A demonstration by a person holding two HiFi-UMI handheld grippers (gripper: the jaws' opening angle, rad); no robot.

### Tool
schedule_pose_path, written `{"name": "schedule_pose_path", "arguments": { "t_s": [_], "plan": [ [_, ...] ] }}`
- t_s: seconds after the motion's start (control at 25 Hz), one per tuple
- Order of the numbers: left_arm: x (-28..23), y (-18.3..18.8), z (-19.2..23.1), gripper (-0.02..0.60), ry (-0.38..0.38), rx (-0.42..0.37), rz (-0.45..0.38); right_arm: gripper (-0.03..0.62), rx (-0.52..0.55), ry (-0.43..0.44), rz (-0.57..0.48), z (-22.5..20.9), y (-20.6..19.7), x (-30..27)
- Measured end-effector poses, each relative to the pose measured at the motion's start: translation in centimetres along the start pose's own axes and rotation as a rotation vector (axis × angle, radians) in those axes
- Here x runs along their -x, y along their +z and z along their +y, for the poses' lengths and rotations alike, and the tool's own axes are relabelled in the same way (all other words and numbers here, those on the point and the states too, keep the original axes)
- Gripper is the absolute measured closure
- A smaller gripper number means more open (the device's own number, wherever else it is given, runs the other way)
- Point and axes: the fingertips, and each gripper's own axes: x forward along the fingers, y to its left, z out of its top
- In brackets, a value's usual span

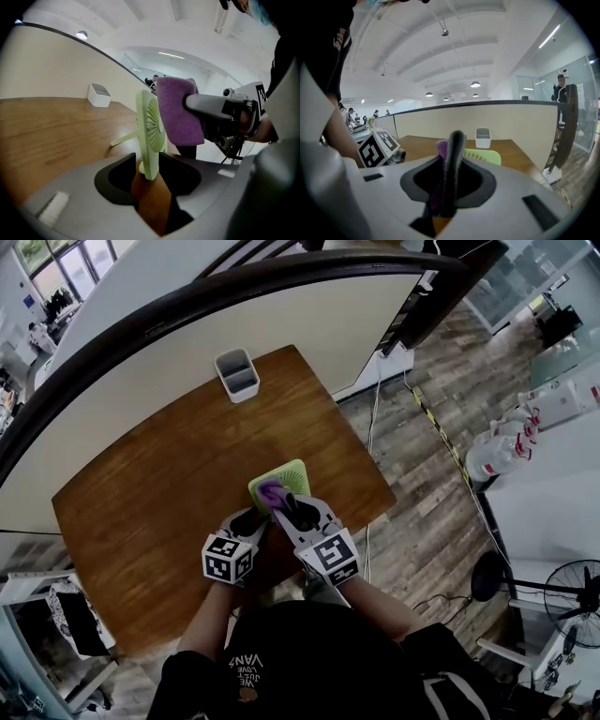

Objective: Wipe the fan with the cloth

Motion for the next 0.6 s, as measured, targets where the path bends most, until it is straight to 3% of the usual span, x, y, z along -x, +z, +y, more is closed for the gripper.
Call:
{"name": "schedule_pose_path", "arguments": {
  "t_s": [0.08, 0.28, 0.6],
  "plan": [
    [-0.2, 0.0, 0.2, 0.428, -0.003, -0.009, 0.004, 0.51, 0.005, 0.009, -0.008, 0.4, 0.4, -0.6],
    [-0.2, 0.0, -0.1, 0.508, -0.022, -0.04, 0.011, 0.51, 0.007, 0.038, -0.007, 1.4, 0.5, -1.8],
    [-0.3, 0.0, 0.1, 0.509, -0.03, -0.043, 0.028, 0.51, 0.016, 0.045, 0.004, 0.6, 0.0, -2.4]
  ]
}}
